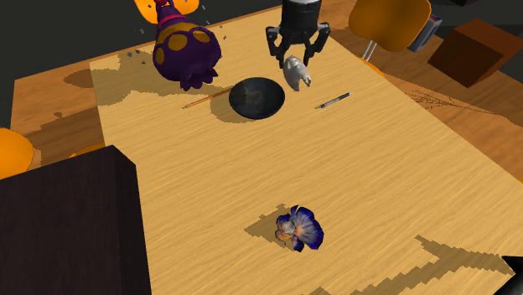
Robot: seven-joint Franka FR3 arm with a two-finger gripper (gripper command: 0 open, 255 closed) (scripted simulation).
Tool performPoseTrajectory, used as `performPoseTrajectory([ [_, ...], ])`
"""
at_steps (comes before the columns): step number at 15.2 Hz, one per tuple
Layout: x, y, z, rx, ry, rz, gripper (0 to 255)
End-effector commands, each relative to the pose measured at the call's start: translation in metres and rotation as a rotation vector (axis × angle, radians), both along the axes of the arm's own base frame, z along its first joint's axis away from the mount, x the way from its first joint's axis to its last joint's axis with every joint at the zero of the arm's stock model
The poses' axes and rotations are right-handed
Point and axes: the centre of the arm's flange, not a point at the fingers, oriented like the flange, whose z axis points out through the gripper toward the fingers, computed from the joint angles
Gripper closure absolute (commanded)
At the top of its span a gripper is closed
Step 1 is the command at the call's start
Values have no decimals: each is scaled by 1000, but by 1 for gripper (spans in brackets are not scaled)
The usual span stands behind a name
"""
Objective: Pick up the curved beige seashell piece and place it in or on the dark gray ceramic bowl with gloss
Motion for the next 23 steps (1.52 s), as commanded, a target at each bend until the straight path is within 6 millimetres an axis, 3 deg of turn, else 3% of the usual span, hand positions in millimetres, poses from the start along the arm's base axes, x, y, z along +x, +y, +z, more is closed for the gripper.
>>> performPoseTrajectory([
  [1,-21,17,-1,0,-1,-1,255],
  [7,-84,66,0,0,-1,-1,255],
  [21,-86,69,-73,0,-1,-1,255],
  [23,-86,69,-73,0,-1,-1,255],
])
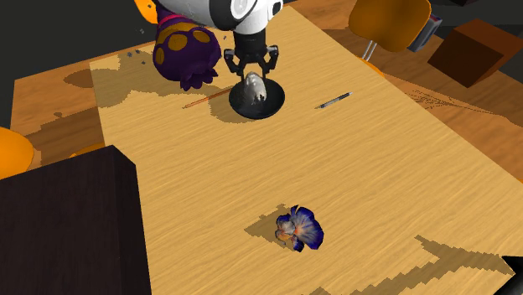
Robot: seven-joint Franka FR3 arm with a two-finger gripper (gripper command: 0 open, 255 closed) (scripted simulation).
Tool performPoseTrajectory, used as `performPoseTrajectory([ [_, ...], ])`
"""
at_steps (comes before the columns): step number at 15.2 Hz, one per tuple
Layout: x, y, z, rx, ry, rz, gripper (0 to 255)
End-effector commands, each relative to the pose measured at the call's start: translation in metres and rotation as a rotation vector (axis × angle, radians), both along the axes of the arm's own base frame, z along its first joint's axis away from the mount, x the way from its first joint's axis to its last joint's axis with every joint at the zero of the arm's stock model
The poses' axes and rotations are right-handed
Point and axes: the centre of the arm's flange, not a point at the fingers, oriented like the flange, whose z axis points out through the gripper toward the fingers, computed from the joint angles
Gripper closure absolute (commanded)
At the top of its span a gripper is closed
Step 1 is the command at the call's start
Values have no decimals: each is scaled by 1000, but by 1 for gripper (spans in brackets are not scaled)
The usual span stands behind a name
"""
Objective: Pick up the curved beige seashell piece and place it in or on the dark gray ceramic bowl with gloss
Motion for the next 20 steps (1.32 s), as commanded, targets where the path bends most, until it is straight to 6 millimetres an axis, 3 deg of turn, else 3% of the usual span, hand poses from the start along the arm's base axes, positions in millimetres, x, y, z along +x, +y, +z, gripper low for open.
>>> performPoseTrajectory([
  [1,0,0,-2,0,-1,0,255],
  [6,0,0,-2,0,-1,0,255],
  [7,0,0,-2,0,-1,0,0],
  [12,0,0,-2,0,-1,0,0],
  [16,-4,-5,48,0,-1,0,0],
  [20,-4,-5,48,0,-1,0,0],
])
